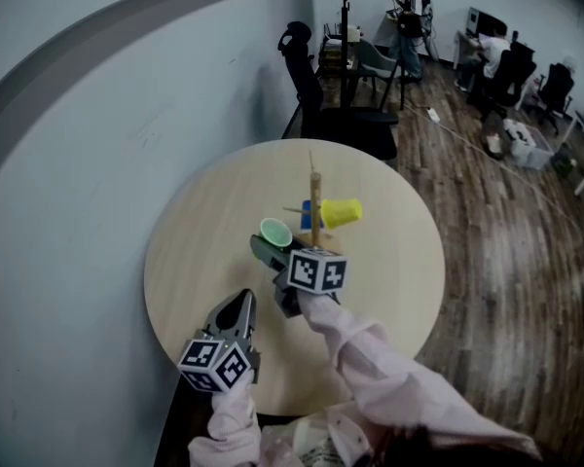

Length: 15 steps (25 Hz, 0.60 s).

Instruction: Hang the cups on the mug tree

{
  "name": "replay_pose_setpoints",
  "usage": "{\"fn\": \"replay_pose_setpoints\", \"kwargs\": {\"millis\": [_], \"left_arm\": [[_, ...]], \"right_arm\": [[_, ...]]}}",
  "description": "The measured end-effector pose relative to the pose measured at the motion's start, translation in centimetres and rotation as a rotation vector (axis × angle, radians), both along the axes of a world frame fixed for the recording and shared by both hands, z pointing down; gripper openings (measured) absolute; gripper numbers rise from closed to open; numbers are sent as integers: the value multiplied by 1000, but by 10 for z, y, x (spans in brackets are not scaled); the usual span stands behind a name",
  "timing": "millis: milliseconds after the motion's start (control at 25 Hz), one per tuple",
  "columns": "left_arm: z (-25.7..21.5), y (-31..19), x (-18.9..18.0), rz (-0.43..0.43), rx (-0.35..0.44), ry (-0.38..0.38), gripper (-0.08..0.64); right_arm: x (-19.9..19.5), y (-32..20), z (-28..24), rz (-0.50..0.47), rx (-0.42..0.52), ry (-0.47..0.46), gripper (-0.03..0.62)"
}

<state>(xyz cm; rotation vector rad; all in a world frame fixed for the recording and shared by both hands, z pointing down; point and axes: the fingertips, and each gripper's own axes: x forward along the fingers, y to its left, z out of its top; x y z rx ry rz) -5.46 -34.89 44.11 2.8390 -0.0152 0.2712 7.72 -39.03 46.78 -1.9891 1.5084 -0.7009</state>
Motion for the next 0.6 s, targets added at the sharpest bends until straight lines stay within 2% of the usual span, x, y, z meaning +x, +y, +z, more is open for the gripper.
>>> {"fn": "replay_pose_setpoints", "kwargs": {"millis": [440, 600], "left_arm": [[-6, -2, 6, -12, 21, -3, 2], [-7, -4, 11, -9, 23, -10, 2]], "right_arm": [[16, -8, -12, 12, 94, -92, 304], [24, -10, -18, 22, 150, -151, 304]]}}
